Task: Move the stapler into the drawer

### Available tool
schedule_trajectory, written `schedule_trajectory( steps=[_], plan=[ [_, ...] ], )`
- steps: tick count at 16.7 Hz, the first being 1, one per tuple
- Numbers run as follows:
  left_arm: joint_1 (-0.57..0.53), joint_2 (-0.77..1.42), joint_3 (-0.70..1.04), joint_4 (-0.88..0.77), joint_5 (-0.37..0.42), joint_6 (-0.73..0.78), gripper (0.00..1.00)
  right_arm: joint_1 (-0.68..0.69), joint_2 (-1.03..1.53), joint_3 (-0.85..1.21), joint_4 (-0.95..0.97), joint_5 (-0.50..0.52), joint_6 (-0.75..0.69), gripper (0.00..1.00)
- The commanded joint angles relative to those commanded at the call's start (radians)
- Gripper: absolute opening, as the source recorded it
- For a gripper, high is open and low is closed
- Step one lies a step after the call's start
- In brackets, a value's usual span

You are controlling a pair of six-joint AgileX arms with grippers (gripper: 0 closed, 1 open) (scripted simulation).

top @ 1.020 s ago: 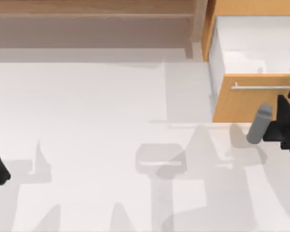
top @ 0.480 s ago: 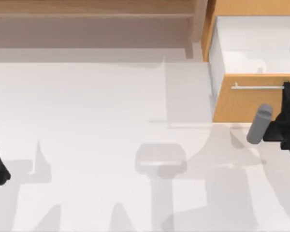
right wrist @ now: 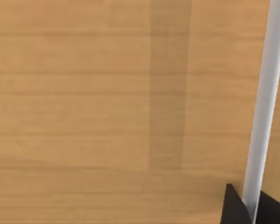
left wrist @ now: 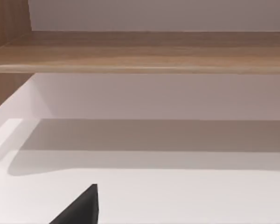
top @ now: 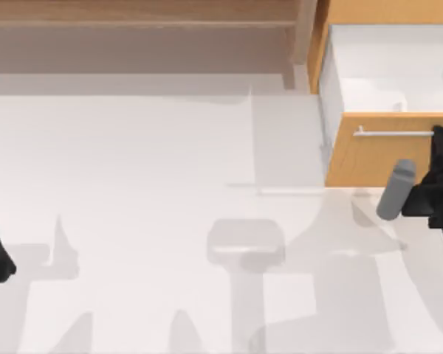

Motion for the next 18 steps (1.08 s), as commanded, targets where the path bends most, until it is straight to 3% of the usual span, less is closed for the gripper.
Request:
schedule_trajectory(
  steps=[10,18],
  plan=[
    [0.0,0.0,0.0,0.0,0.0,0.0,1.0,-0.068,0.074,0.241,-0.165,-0.067,-0.001,0.0],
    [0.0,0.0,0.0,0.0,0.0,0.0,1.0,-0.081,0.096,0.306,-0.204,-0.073,0.002,0.0]
  ],
)
